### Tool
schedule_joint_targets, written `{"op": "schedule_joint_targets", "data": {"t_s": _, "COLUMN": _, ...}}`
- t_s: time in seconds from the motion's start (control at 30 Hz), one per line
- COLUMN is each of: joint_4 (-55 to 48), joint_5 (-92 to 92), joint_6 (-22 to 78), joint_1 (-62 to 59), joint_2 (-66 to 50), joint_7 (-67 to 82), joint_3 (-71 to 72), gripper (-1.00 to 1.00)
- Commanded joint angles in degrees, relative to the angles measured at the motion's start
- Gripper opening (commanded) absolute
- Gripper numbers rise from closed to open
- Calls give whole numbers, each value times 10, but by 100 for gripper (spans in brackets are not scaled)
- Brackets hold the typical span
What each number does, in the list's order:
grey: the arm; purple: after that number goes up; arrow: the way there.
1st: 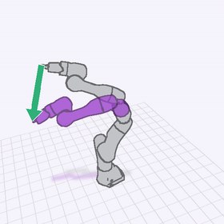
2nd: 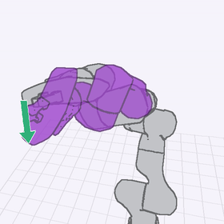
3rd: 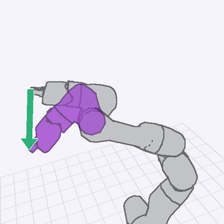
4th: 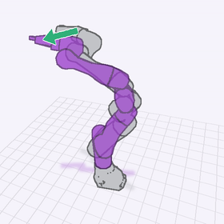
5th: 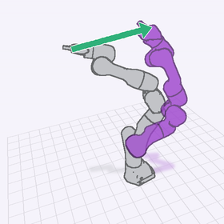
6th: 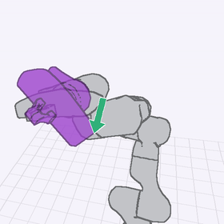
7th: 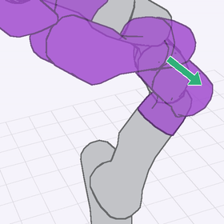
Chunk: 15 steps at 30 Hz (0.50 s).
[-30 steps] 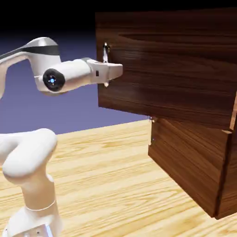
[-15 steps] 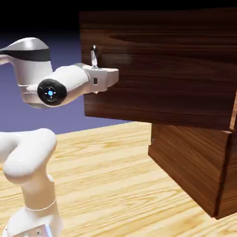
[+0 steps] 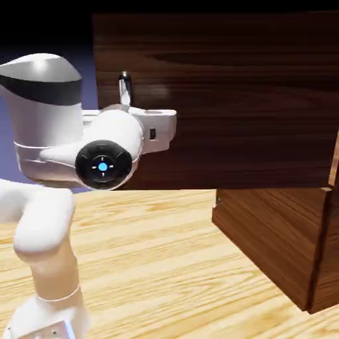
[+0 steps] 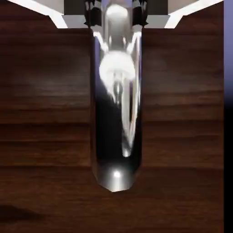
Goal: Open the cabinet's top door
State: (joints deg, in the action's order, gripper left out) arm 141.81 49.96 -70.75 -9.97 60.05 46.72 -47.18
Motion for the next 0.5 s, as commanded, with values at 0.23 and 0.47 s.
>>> {"op": "schedule_joint_targets", "data": {"t_s": 0.23, "joint_4": -158, "joint_5": -65, "joint_6": 112, "joint_1": 165, "joint_2": -69, "joint_7": 14, "joint_3": -146, "gripper": -100}}
{"op": "schedule_joint_targets", "data": {"t_s": 0.47, "joint_4": -282, "joint_5": -96, "joint_6": 185, "joint_1": 308, "joint_2": -82, "joint_7": 2, "joint_3": -250, "gripper": -100}}
